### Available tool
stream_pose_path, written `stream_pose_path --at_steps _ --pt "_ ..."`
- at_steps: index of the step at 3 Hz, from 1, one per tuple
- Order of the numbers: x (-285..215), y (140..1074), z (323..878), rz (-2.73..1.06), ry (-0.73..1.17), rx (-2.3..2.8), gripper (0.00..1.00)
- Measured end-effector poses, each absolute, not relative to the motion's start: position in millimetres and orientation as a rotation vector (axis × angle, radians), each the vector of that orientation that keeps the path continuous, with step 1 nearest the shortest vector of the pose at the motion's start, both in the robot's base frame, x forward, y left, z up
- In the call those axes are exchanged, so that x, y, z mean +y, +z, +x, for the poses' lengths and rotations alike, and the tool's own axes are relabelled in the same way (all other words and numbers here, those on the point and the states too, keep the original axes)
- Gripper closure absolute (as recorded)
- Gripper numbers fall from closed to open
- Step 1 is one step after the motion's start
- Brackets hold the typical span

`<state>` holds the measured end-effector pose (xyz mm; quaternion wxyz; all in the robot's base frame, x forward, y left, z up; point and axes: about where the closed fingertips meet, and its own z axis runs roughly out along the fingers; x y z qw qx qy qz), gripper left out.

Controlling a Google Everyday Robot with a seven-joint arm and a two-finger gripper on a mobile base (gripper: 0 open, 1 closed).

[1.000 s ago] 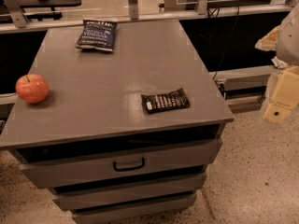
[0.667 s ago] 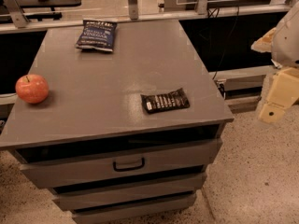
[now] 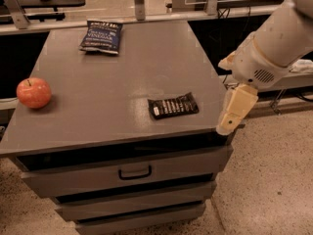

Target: Move rxbar chocolate near apple

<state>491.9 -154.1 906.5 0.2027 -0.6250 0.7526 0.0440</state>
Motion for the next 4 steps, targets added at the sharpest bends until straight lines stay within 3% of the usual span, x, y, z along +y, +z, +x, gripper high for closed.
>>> stream_pose_path --at_steps 3,4 --pt "-85.8 856.7 552.4 -1.726 0.267 1.985 0.0" --pt "-77.3 843.1 562.6 -1.72 0.3 2.004 0.16"
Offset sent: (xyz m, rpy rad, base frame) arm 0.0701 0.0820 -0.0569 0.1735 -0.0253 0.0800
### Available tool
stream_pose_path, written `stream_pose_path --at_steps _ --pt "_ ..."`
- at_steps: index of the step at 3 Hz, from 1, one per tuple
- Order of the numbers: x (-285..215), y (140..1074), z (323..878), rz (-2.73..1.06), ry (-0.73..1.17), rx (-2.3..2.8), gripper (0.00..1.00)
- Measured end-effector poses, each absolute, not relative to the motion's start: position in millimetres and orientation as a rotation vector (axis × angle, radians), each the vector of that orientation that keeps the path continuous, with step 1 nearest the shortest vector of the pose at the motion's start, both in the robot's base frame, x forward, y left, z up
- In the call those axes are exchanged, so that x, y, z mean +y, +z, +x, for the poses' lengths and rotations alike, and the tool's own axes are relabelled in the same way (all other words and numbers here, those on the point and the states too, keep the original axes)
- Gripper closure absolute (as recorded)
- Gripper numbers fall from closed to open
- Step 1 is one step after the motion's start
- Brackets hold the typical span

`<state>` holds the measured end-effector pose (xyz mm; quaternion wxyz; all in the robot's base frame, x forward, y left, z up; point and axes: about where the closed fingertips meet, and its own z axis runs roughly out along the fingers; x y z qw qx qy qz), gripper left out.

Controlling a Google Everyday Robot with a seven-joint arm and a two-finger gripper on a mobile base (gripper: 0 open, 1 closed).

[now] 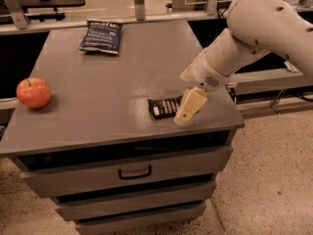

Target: Move rxbar chocolate near apple

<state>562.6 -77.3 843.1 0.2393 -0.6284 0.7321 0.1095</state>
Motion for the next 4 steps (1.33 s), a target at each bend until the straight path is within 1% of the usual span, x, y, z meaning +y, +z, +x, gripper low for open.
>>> stream_pose_path --at_steps 3,4 --pt "-64.6 832.2 568.1 -1.717 0.35 2.031 0.88" --pt "-64.6 832.3 568.1 -1.717 0.35 2.031 1.0"
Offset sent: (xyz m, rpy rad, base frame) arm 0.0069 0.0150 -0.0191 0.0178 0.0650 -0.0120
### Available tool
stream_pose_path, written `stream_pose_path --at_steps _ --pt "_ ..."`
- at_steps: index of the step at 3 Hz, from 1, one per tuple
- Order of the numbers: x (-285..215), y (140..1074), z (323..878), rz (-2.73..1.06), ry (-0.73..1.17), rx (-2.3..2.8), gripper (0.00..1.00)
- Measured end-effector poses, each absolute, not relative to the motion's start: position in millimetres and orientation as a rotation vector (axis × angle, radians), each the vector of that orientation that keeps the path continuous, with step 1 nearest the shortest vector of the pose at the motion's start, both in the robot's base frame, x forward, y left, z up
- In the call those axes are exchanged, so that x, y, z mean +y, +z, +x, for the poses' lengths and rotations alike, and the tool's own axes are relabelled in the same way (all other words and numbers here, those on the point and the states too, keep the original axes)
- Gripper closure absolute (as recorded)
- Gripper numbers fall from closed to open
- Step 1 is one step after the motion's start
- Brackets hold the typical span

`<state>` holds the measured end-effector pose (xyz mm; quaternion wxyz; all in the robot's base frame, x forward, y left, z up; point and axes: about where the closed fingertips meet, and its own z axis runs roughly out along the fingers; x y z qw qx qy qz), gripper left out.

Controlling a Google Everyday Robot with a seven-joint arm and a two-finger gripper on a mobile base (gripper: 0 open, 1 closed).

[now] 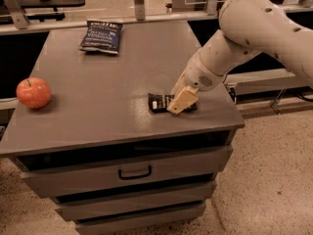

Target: Move rxbar chocolate near apple

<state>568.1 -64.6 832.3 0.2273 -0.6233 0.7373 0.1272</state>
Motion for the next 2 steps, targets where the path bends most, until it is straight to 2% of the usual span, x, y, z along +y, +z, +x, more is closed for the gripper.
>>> stream_pose_path --at_steps 1,2 --pt "-83.6 891.5 563.3 -1.643 0.37 1.971 1.0" --pt "-83.5 890.8 563.1 -1.644 0.37 1.972 1.0"
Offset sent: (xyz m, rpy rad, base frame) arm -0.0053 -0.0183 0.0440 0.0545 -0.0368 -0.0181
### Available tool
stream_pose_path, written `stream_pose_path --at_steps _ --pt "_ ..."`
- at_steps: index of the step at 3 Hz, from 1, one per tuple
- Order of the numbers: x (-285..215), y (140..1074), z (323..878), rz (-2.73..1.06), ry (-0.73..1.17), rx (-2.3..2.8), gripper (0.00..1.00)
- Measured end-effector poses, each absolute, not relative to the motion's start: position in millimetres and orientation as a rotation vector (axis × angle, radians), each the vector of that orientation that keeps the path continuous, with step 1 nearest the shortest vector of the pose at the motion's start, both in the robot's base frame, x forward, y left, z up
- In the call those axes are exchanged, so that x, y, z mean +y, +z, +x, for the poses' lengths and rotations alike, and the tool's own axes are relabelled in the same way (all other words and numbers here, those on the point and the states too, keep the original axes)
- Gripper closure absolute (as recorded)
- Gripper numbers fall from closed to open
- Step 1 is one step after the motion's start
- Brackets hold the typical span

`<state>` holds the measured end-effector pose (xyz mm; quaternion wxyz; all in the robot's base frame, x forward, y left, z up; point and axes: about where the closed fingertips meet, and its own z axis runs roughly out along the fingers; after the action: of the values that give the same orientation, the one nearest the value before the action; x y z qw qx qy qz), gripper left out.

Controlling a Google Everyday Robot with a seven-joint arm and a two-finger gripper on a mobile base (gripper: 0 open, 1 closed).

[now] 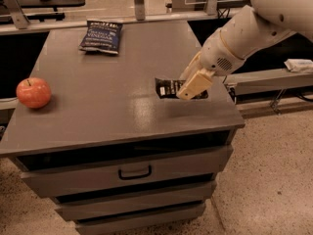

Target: Move rxbar chocolate near apple

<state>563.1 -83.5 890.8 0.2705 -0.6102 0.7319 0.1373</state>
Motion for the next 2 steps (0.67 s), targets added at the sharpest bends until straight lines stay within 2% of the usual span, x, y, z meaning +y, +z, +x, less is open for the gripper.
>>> stream_pose_path --at_steps 1,2 --pt "-59.6 886.5 566.1 -1.659 0.397 1.928 1.0" --pt "2.1 883.0 584.4 -1.686 0.436 1.833 1.0"
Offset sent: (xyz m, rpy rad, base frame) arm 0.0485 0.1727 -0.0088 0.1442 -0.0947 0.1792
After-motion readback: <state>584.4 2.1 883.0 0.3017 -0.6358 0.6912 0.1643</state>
